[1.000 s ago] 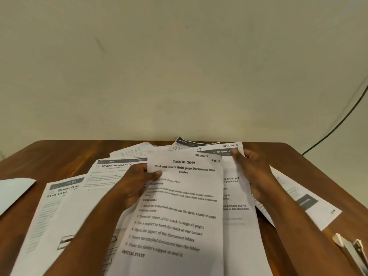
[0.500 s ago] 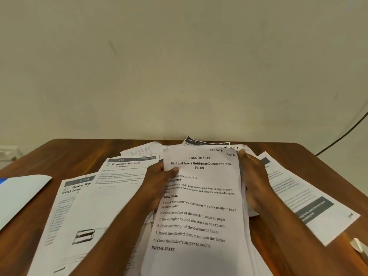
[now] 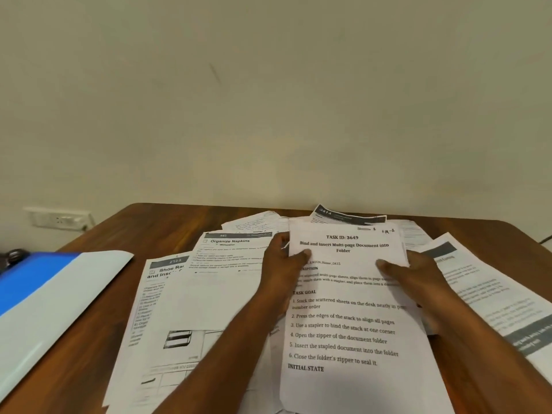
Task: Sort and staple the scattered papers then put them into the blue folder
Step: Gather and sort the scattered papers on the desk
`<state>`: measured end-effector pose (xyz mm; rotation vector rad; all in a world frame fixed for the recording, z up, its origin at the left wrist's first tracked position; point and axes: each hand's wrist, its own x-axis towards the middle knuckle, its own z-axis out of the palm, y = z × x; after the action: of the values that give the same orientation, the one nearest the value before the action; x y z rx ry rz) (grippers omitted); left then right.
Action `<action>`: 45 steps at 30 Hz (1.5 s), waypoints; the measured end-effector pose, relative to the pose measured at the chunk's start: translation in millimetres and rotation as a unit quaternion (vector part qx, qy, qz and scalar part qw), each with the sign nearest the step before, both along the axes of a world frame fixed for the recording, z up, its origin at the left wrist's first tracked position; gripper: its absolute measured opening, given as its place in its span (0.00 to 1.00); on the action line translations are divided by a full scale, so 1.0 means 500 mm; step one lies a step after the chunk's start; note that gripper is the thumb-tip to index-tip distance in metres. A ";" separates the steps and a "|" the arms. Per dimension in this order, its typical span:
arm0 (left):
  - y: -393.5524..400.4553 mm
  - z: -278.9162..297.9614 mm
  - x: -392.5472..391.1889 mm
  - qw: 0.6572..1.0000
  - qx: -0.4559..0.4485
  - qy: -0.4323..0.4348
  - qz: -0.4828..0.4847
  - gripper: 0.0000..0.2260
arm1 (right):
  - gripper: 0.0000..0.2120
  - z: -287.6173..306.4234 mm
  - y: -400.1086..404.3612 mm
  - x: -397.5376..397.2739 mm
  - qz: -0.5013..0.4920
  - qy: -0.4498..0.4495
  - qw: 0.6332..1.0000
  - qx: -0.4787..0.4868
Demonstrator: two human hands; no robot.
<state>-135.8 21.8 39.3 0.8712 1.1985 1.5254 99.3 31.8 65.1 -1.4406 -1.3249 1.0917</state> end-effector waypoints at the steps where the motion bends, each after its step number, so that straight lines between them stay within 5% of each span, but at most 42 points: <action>1: 0.002 0.001 0.002 1.000 -0.004 -0.017 0.001 0.20 | 0.06 -0.004 0.001 -0.002 -0.002 0.002 1.000 -0.003; 4: 0.001 0.007 0.003 0.998 -0.046 -0.032 -0.017 0.22 | 0.04 0.004 -0.001 -0.004 -0.013 0.001 1.000 0.005; 10: -0.016 -0.005 -0.003 0.977 -0.054 -0.009 -0.206 0.21 | 0.05 0.024 -0.010 0.005 -0.013 0.069 0.998 -0.006; 24: -0.016 -0.004 0.031 0.993 -0.040 0.035 -0.103 0.14 | 0.11 0.012 -0.003 0.022 0.015 -0.027 1.000 0.001; 26: -0.016 0.024 0.008 0.993 -0.044 0.055 -0.093 0.12 | 0.16 0.027 -0.008 0.029 0.015 -0.022 1.000 -0.003; 29: -0.015 0.070 -0.051 0.993 -0.069 0.092 -0.025 0.15 | 0.41 0.043 -0.016 0.050 0.040 0.009 0.999 -0.008; 30: -0.012 0.075 -0.076 0.987 -0.075 0.139 0.018 0.17 | 0.44 0.043 -0.012 0.060 0.038 0.016 0.999 0.003; 32: -0.010 0.062 -0.136 0.950 -0.083 0.275 0.121 0.23 | 0.27 0.050 -0.012 0.064 0.047 0.040 0.998 -0.007; 33: -0.012 0.051 -0.167 0.918 -0.095 0.347 0.170 0.25 | 0.17 0.050 -0.012 0.065 0.049 0.058 0.997 -0.008; 35: -0.019 0.027 -0.222 0.845 -0.140 0.455 0.244 0.30 | 0.11 0.044 -0.013 0.067 0.051 0.053 0.997 -0.015; 39: -0.038 0.002 -0.290 0.778 -0.283 0.498 0.257 0.45 | 0.30 0.046 -0.028 0.051 0.061 0.022 0.997 -0.033; 43: -0.037 -0.016 -0.322 0.775 -0.307 0.494 0.247 0.51 | 0.27 0.054 -0.037 0.038 0.062 0.009 0.998 -0.029; 45: -0.034 -0.016 -0.329 0.784 -0.301 0.481 0.252 0.47 | 0.46 0.054 -0.039 0.035 0.059 0.000 0.998 -0.031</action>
<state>-300.4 4.8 31.2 0.9254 2.6674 0.8690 116.7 12.4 92.0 -1.4218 -1.4024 1.2203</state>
